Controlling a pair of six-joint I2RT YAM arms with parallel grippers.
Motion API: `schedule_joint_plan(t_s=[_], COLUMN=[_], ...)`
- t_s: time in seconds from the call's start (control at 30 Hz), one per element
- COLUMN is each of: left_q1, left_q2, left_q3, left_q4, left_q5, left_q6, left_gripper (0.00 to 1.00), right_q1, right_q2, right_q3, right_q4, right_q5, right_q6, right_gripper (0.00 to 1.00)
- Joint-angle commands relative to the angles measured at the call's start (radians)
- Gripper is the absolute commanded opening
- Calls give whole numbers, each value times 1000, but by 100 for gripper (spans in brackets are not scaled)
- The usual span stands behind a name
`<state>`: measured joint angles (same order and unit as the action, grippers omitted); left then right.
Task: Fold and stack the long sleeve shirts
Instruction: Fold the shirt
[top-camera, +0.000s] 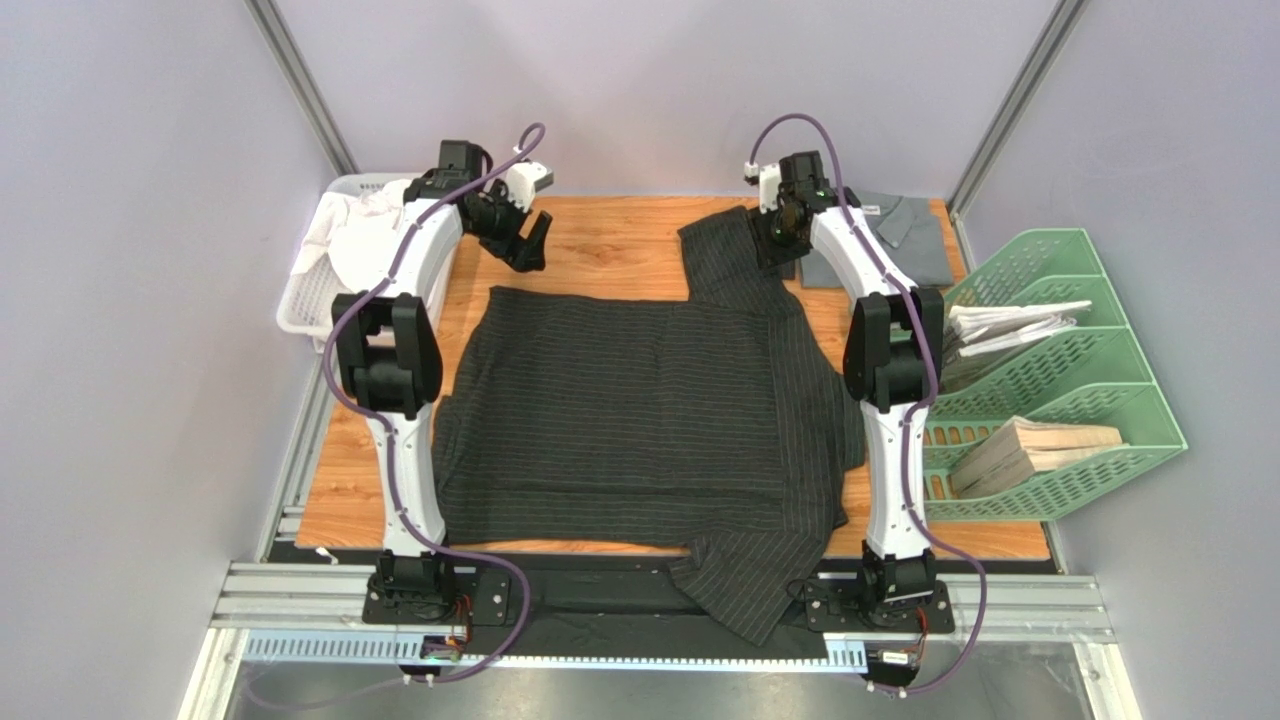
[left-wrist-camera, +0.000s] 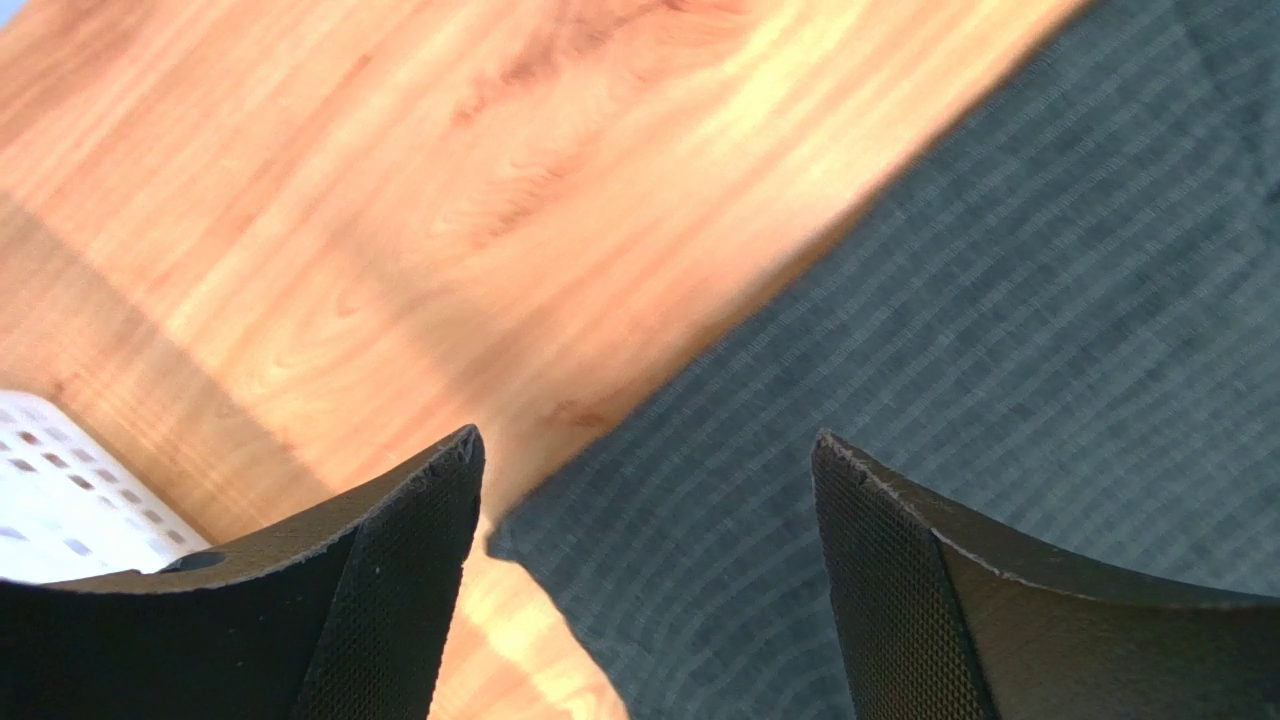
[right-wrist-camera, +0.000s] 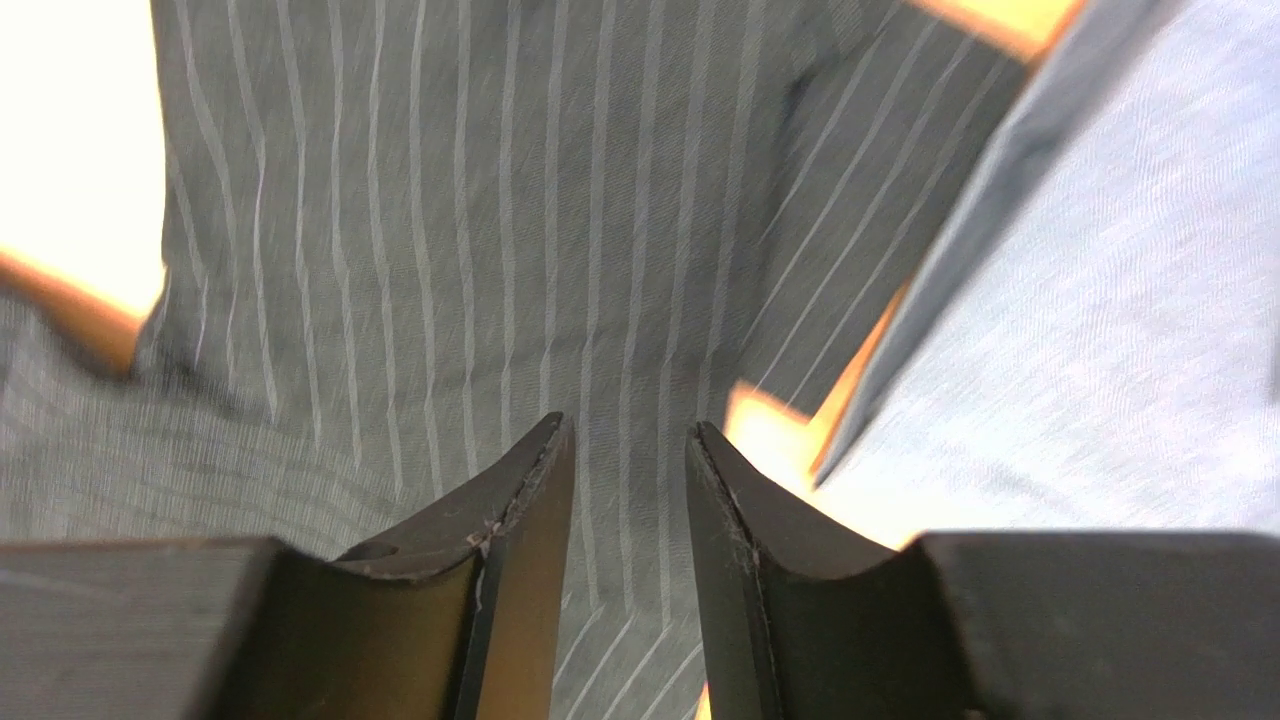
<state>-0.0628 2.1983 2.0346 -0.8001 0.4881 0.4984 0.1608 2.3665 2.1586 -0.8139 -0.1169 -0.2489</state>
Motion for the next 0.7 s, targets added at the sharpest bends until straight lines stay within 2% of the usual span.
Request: schedule_joint_plan(t_s=[0.0,0.33,0.47,0.5,0.53,0.67], left_q1=[14,14,20,23,26,38], left_q2=[50,63,74,77,81,121], left_q3=[91,72,75,78,84,136], left_q4=[-40,-33,-33,-31,-34,-57], left_q5=[13,6,-8,-9,-8,0], left_q6=[-27,-24,-26,-30,-40,-50], left_gripper=[84,84,85,85,85,84], right_q1=[-9,-9,-12,-14,-15,-17], right_q2=[42,125,138,137,137,135], right_q3=[53,80,83,80,81,81], right_q4=[127,163,156,154,153,145], right_q5=[34,28,23,13,7,-10], right_q6=[53,100,94,94,94,89], right_gripper=[38,38,35,32,24,9])
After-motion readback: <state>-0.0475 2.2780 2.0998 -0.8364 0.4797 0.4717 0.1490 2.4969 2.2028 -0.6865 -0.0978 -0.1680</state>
